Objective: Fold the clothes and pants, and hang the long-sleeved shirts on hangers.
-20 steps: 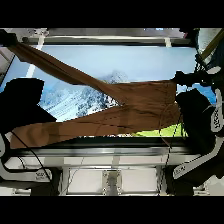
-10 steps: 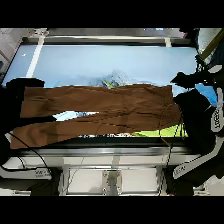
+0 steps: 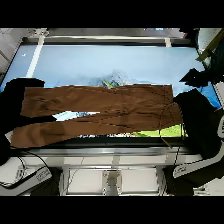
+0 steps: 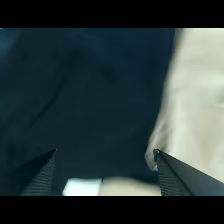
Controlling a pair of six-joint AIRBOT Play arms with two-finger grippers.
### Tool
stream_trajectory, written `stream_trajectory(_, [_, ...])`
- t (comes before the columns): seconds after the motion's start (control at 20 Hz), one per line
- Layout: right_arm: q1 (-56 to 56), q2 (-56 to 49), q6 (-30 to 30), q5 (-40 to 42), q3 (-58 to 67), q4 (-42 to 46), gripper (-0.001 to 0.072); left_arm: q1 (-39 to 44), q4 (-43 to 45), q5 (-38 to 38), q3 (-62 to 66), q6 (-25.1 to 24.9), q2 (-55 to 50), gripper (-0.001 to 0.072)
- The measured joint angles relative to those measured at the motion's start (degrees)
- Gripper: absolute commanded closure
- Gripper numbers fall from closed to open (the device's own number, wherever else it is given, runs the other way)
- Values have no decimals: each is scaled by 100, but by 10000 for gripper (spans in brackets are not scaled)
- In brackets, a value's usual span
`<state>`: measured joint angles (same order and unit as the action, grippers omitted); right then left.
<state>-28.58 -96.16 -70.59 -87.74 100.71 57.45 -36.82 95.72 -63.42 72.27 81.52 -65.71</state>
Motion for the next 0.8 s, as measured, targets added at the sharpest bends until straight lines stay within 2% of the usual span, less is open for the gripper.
stream_trajectory(0.2, [-581,1102,442,-409,-1373,-31,303,-1453,-555,-409,-1375,317,997,13])
stream_trajectory(0.4, [-1060,2247,824,-109,-3206,-70,303,-2632,-1342,-697,-2339,247,1198,14])
stream_trajectory(0.6, [-1252,2973,964,258,-4684,-177,303,-3008,-2068,-708,-2734,-254,887,14])
stream_trajectory(0.8, [-1300,3289,1003,295,-5388,-229,303,-3108,-2382,-599,-2846,-619,409,14])
